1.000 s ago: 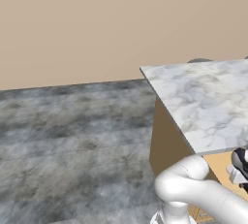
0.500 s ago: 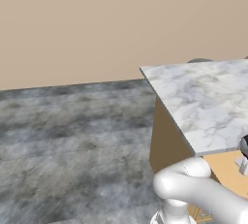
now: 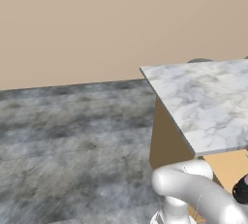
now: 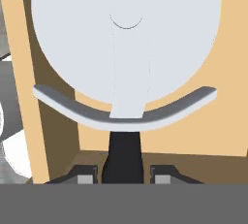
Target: Take the pizza cutter from the drawer on the right and place it on the dining counter for cutting.
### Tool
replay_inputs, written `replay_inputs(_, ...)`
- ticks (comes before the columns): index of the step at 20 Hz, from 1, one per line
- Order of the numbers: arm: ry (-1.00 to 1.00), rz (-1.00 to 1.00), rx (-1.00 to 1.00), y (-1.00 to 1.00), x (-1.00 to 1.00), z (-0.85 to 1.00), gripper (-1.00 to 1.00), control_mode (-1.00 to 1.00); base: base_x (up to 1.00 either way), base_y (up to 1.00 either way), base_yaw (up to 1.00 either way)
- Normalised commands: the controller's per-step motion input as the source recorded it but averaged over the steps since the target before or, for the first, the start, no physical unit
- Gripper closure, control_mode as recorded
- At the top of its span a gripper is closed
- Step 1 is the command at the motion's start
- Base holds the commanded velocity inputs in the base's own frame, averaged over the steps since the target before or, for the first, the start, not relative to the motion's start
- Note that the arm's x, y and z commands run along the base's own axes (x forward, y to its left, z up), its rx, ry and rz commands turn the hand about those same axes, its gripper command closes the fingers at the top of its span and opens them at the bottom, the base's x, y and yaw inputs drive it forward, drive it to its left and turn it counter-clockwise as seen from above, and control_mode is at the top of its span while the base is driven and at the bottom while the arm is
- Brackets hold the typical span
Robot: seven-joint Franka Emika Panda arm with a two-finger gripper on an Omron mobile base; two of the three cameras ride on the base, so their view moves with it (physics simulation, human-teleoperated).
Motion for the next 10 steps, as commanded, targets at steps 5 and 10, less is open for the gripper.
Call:
replay_inputs(5, -0.02, 0.0, 0.0, 0.26, -0.21, 0.9, 1.0, -1.0, 0.0, 0.0, 0.0)
replay_inputs(10, -0.11, 0.0, 0.0, 0.34, -0.17, 0.99, 1.0, -1.0, 0.0, 0.0, 0.0)
